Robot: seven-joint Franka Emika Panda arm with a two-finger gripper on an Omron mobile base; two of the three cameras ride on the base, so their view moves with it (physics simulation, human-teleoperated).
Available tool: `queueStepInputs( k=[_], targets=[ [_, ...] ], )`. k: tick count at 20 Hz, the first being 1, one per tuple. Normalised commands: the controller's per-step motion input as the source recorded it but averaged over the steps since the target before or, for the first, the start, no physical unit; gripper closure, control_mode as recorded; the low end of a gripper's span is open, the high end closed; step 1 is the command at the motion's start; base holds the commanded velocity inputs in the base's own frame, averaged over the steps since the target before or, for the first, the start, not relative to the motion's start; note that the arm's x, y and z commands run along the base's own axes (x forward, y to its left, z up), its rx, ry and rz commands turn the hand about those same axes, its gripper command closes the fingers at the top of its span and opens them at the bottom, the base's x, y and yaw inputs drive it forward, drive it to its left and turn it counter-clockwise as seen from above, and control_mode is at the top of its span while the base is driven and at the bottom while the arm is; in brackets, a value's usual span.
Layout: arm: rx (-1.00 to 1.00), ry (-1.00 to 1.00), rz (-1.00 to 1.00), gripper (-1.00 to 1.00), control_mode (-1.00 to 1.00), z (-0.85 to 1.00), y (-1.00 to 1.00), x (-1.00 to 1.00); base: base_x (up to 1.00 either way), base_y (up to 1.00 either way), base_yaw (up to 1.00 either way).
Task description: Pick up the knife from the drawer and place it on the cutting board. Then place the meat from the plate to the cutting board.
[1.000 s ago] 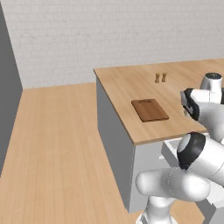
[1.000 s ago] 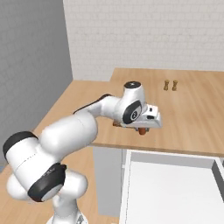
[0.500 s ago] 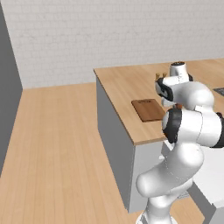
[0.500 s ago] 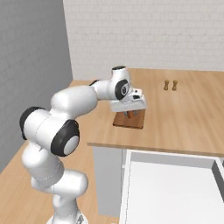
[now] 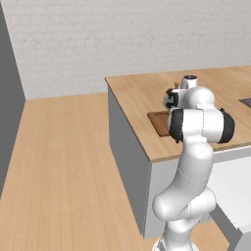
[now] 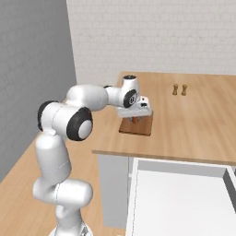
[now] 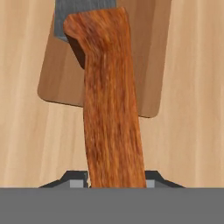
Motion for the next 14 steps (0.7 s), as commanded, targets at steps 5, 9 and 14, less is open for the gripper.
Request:
queueStepInputs(
  k=[5, 9, 14],
  targets=[
    [0.0, 0.05, 0.14, 1.0, -1.0, -0.48, 0.11, -0.01, 0.0, 0.0, 0.0],
    [0.0, 0.14, 0.15, 1.0, -1.0, 0.21, 0.25, 0.42, 0.0, 0.0, 0.0],
    [0.0, 0.28, 0.21, 1.0, -1.0, 0.0, 0.39, 0.88, 0.0, 0.0, 0.0]
  ],
)
